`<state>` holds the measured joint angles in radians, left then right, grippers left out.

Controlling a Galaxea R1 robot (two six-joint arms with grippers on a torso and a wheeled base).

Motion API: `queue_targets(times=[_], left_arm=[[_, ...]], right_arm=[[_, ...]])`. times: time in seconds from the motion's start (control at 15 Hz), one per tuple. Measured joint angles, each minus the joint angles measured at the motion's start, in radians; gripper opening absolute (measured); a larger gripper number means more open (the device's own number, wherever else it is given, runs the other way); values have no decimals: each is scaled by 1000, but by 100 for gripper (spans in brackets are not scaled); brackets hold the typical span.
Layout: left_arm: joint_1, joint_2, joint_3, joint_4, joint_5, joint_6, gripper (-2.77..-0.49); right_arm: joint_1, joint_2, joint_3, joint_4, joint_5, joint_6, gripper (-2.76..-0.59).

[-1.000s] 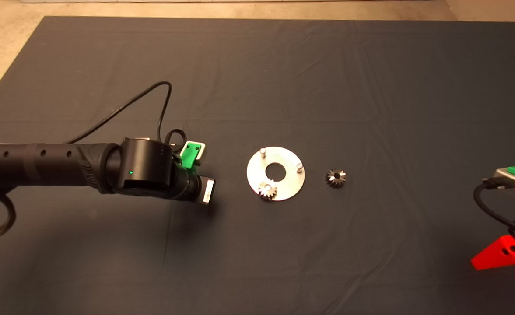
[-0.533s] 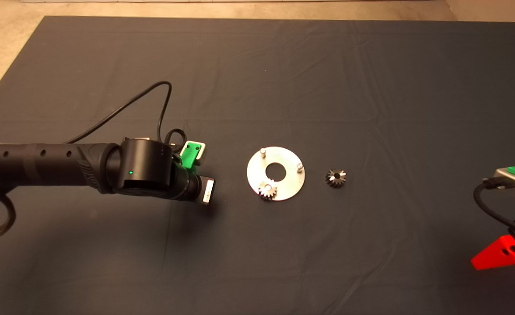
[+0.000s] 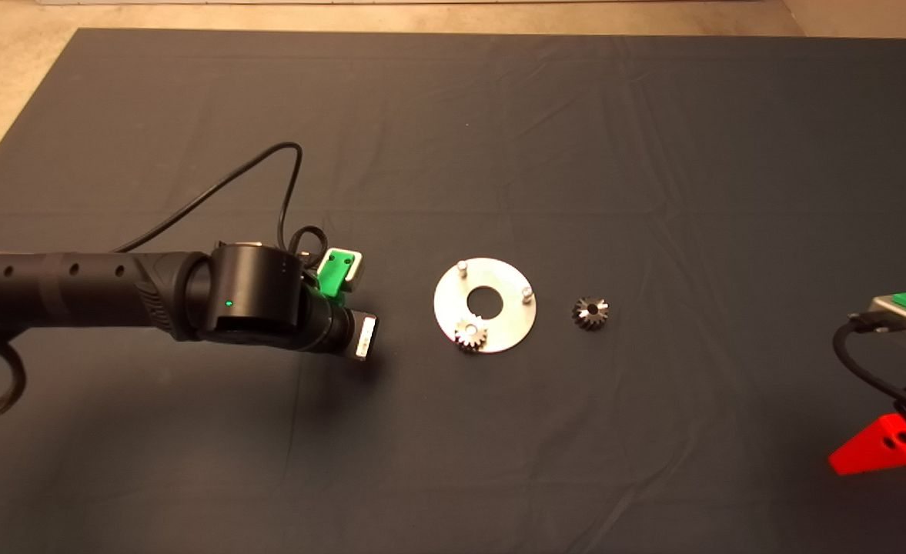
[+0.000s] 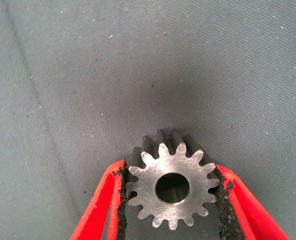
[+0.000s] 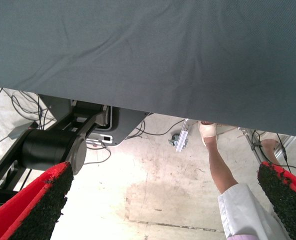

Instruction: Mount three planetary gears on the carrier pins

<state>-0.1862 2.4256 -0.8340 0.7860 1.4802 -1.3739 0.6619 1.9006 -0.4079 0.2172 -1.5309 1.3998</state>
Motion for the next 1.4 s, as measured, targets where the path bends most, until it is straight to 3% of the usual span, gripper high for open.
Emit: queue_targets(times=[0.33, 0.47, 0.6, 0.8, 1.0, 1.13, 1.2, 1.4], left_arm=[[0, -5, 10, -1, -5, 3, -233], [-14, 8, 10, -5, -2, 4, -233], [-64, 18, 9, -31, -1, 5, -233], [-131, 41, -40, -97, 3, 14, -233], [-141, 133, -134, -167, 11, 86, -234], [-146, 209, -181, -214, 2, 129, -234], [-155, 229, -195, -226, -12, 134, -235], [-197, 254, -245, -230, -6, 150, -235]], right_arm=[[0, 0, 0, 0, 0, 0, -60], [0, 0, 0, 0, 0, 0, -60], [0, 0, 0, 0, 0, 0, -60], [0, 0, 0, 0, 0, 0, -60], [0, 0, 0, 0, 0, 0, -60], [0, 0, 0, 0, 0, 0, -60], [0, 0, 0, 0, 0, 0, -60], [0, 0, 0, 0, -1, 0, -60]])
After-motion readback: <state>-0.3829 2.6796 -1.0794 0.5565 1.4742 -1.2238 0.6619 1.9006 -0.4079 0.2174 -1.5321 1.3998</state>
